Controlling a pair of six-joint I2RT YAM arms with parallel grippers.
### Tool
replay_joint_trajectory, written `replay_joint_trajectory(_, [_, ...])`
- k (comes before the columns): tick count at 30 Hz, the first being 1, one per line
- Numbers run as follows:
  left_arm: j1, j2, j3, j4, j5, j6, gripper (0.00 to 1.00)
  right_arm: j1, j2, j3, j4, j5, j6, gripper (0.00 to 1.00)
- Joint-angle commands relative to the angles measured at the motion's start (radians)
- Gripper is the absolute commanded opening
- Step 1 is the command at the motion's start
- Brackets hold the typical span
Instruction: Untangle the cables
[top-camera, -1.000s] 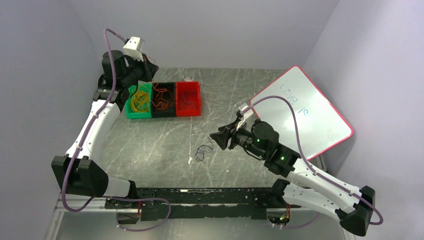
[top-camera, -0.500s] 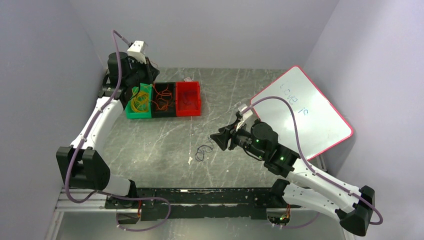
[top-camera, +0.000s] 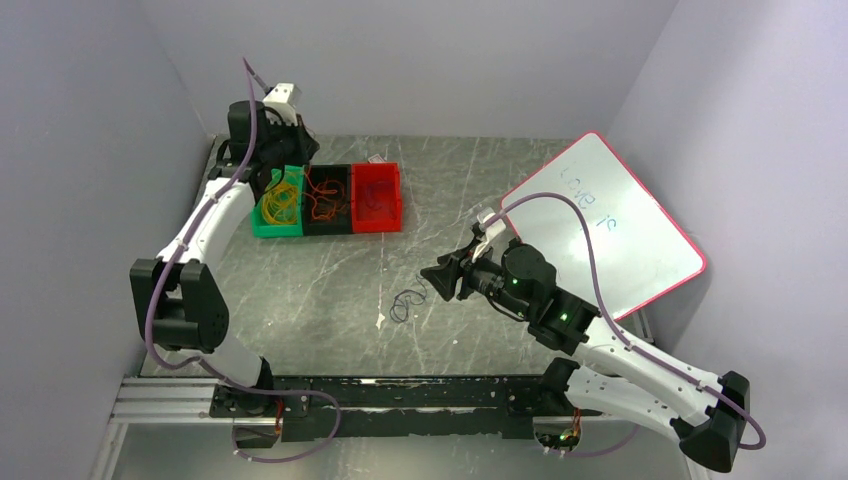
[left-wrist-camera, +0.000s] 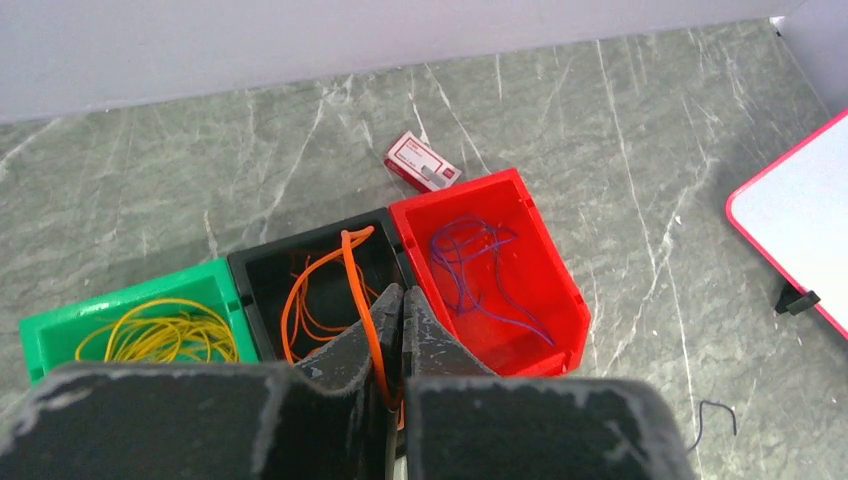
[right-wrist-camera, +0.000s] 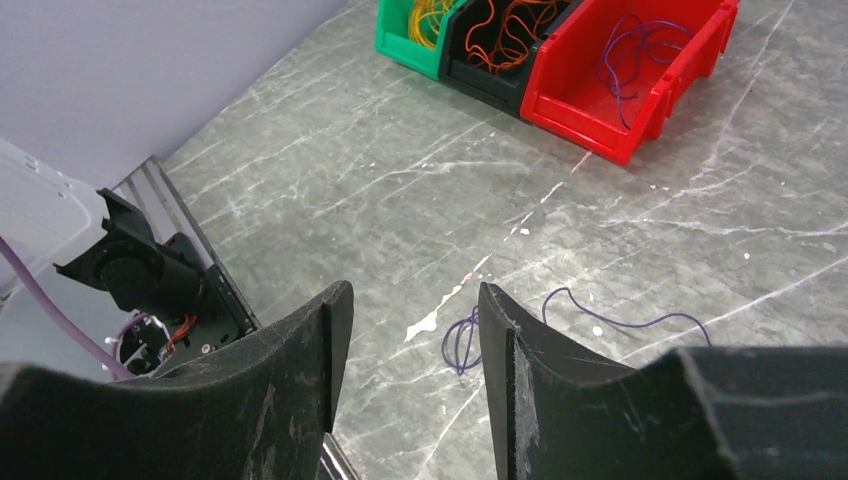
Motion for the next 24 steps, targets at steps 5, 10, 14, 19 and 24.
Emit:
replay_joint_trajectory(5, [0.008,0.075,0.112,0.065,0.052,0.009,0.07,0.003,-0.012,-0.02,-0.013,0.001,0.005,0.53])
replay_joint_trajectory(10, [0.008,0.116,0.172,0.067,0.079,-0.004,0.07,0.004,-0.012,-0.021,-0.014,-0.002,0.006,0.53])
replay_joint_trajectory(14, [0.008,0.122,0.152,0.097,0.099,-0.029,0.07,0.004,-0.01,-0.022,-0.011,-0.004,0.008,0.53])
replay_joint_trajectory(19, [0.008,0.105,0.046,0.156,0.1,-0.063,0.07,0.003,-0.011,-0.024,-0.015,-0.008,0.011,0.53])
replay_joint_trajectory(24, [0.008,0.088,-0.036,0.182,0.034,-0.08,0.07,0.004,-0.01,-0.023,-0.019,-0.011,0.01,0.53])
